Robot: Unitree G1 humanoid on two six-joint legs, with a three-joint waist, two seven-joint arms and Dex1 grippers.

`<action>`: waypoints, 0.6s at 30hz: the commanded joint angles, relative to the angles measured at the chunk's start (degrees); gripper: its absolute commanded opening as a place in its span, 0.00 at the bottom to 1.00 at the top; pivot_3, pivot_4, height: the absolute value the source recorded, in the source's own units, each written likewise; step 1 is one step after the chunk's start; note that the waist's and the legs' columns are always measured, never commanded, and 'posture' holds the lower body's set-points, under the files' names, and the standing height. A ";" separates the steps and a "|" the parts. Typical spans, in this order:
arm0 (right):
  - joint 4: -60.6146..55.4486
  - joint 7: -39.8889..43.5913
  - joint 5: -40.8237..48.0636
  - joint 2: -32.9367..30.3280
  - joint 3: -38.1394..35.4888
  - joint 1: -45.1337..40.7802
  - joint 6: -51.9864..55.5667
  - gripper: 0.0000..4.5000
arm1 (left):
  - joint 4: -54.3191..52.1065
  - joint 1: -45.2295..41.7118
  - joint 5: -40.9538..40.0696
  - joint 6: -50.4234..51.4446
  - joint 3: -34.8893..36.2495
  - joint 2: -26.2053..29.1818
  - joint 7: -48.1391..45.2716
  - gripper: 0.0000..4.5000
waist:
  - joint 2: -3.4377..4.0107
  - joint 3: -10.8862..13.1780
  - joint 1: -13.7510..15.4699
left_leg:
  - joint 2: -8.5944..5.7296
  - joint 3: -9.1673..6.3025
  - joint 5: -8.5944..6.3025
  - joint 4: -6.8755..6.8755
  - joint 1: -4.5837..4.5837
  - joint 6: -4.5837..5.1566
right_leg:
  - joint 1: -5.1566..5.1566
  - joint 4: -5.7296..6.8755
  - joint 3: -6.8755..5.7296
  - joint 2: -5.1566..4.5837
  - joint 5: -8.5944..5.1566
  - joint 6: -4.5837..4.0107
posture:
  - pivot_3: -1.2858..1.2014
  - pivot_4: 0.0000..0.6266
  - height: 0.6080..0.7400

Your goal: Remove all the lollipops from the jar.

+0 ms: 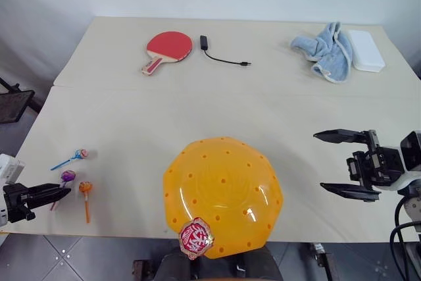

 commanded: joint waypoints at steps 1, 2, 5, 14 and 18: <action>0.70 3.61 2.97 -2.33 -0.26 2.38 -4.06 1.00 | -1.79 1.63 -0.22 -0.96 4.22 2.00 -2.81 0.65 | -0.01 0.00 0.02 | 0.00 0.00 0.01 0.00 0.00 -0.01 | -0.01 0.00 0.01 0.00 0.00 0.00 | 0.52 0.24 1.00; 0.88 3.61 3.46 -2.83 -0.23 3.11 -4.85 1.00 | -3.11 2.15 -0.58 -1.80 5.59 2.43 -4.48 0.72 | -0.01 0.00 0.02 | 0.02 0.00 0.01 0.00 0.00 -0.01 | -0.01 -0.01 0.00 0.00 0.00 0.00 | 0.52 0.24 1.00; 1.04 3.61 5.30 -4.24 -0.84 4.98 -6.40 1.00 | -4.95 2.90 -2.53 -5.64 10.46 4.85 -13.79 0.91 | -0.03 0.00 0.12 | 0.02 0.00 0.01 0.01 0.00 -0.01 | 0.00 -0.01 0.01 -0.03 0.00 0.00 | 0.52 0.24 1.00; -3.17 3.61 10.67 -9.65 -1.23 12.31 -9.84 1.00 | -21.38 -13.15 -21.63 2.61 8.41 7.67 -18.34 0.91 | 0.14 0.00 0.36 | 0.00 -0.07 0.04 0.02 -0.01 -0.06 | 0.04 -0.06 -0.03 -0.09 -0.01 -0.02 | 0.52 0.24 1.00; -5.87 3.61 12.53 -9.10 -1.65 14.66 -10.54 1.00 | -36.58 -21.00 -32.89 5.69 -1.49 5.11 -16.89 0.91 | 0.18 -0.01 0.04 | 0.00 -0.05 0.05 0.03 0.05 -0.04 | 0.11 -0.02 0.01 -0.03 0.00 -0.01 | 0.52 0.24 1.00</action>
